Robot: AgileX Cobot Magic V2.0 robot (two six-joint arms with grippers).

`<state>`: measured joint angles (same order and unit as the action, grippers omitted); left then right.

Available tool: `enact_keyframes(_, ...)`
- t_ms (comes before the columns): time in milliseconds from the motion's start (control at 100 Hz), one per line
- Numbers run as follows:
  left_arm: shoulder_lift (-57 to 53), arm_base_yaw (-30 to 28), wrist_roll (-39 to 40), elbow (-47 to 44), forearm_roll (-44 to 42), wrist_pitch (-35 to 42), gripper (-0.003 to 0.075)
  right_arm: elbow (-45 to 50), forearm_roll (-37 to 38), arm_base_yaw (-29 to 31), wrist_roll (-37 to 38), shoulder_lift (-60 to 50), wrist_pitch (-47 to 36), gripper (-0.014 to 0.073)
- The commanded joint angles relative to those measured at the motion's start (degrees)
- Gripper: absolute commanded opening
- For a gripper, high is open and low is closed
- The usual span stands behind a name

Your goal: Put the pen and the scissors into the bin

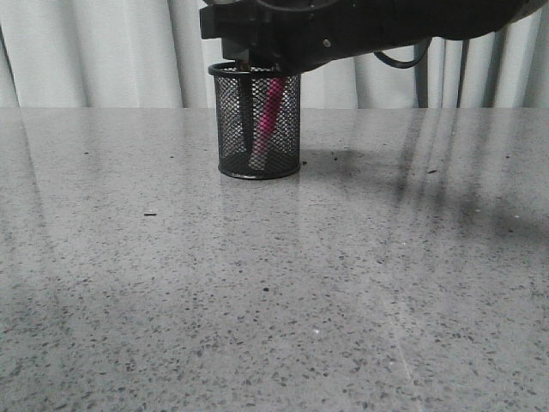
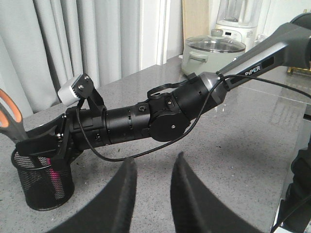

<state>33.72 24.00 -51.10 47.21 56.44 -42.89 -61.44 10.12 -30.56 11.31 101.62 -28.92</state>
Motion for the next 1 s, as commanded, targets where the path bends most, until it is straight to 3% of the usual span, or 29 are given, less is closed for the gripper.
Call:
enact_keyframes(0, 0.2, 0.51, 0.65, 1.47, 1.87, 2.13, 0.0148, -1.31, -0.37, 0.3, -0.09, -3.04, -5.08, 0.0188)
enact_keyframes(200, 0.2, 0.51, 0.98, 1.3, -3.1, 2.67, 0.0148, -1.31, -2.22, 0.3, -0.09, -4.41, -5.08, 0.0334)
enact_keyframes(490, 0.2, 0.51, 2.44, -2.74, -3.75, 6.47, 0.0148, -1.31, -2.22, 0.3, -0.09, -13.08, -2.95, 0.0329)
enact_keyframes(580, -1.0, 0.26, 2.58, -3.87, -5.4, 9.22, 0.0148, -1.31, -0.5, 0.3, -0.09, -17.87, 2.24, 0.0246)
enact_keyframes(700, -5.5, 0.27, 9.74, -5.83, -13.92, 16.03, 0.0148, -0.86, 10.48, 0.3, -0.09, -27.11, 14.54, -0.0065)
enact_keyframes(860, -12.8, 0.27, 21.9, -7.98, -28.35, 18.51, 0.0125, 5.8, 14.2, 0.19, -0.09, -41.09, 21.49, -0.0065)
enact_keyframes(990, -17.93, 0.27, 26.37, -10.5, -30.88, 17.48, 0.0006, 14.72, 14.2, 0.19, -0.09, -55.56, 26.09, -0.0065)
